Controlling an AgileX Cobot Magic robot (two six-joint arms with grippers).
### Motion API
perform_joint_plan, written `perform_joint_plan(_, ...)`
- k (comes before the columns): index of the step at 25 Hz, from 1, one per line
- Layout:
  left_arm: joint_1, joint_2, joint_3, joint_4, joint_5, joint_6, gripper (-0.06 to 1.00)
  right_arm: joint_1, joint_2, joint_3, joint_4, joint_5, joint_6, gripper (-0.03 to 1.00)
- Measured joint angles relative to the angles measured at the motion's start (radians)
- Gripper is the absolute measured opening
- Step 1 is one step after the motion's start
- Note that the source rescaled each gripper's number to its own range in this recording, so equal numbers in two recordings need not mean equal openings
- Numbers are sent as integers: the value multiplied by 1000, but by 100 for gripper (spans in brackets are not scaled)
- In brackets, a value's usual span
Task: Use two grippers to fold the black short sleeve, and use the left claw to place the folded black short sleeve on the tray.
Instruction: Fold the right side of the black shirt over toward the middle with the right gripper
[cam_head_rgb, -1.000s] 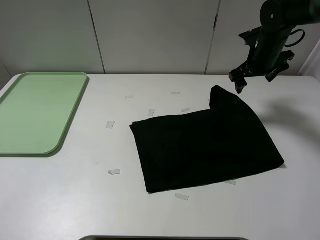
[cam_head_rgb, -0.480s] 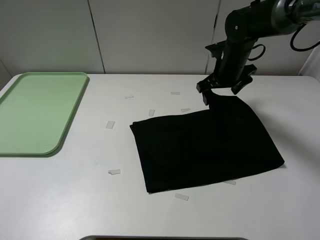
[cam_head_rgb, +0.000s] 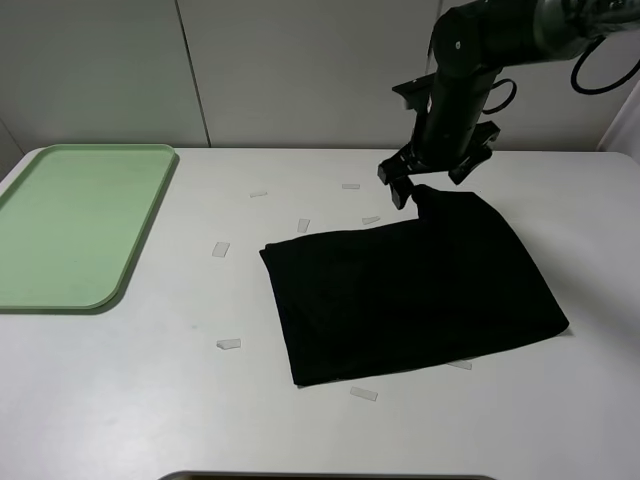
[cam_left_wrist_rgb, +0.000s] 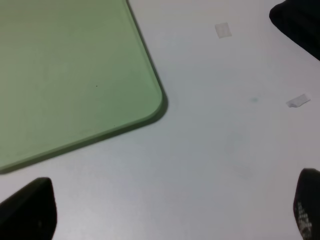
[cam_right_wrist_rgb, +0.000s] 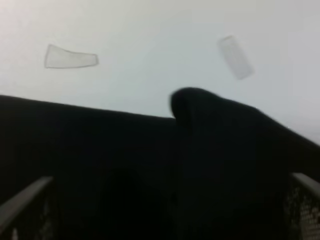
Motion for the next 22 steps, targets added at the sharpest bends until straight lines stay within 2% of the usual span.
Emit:
perform_joint_plan(7,0,0,0,0,0,0,94,-3,-88,1,-133,107,0,96)
perform_joint_plan(11,0,0,0,0,0,0,94,-41,-105,62,-209,116,32,96)
perform_joint_plan(13,0,0,0,0,0,0,94,-75,-105,126,-223,82,49,96)
perform_joint_plan(16,0,0,0,0,0,0,94,-104,-104,234,-228,-22,76,96)
perform_joint_plan(19,0,0,0,0,0,0,94,-108,-104,322,-229,-122,91,96)
perform_joint_plan(22,0,0,0,0,0,0,94,-90,-104,367,-212,-181,94,96)
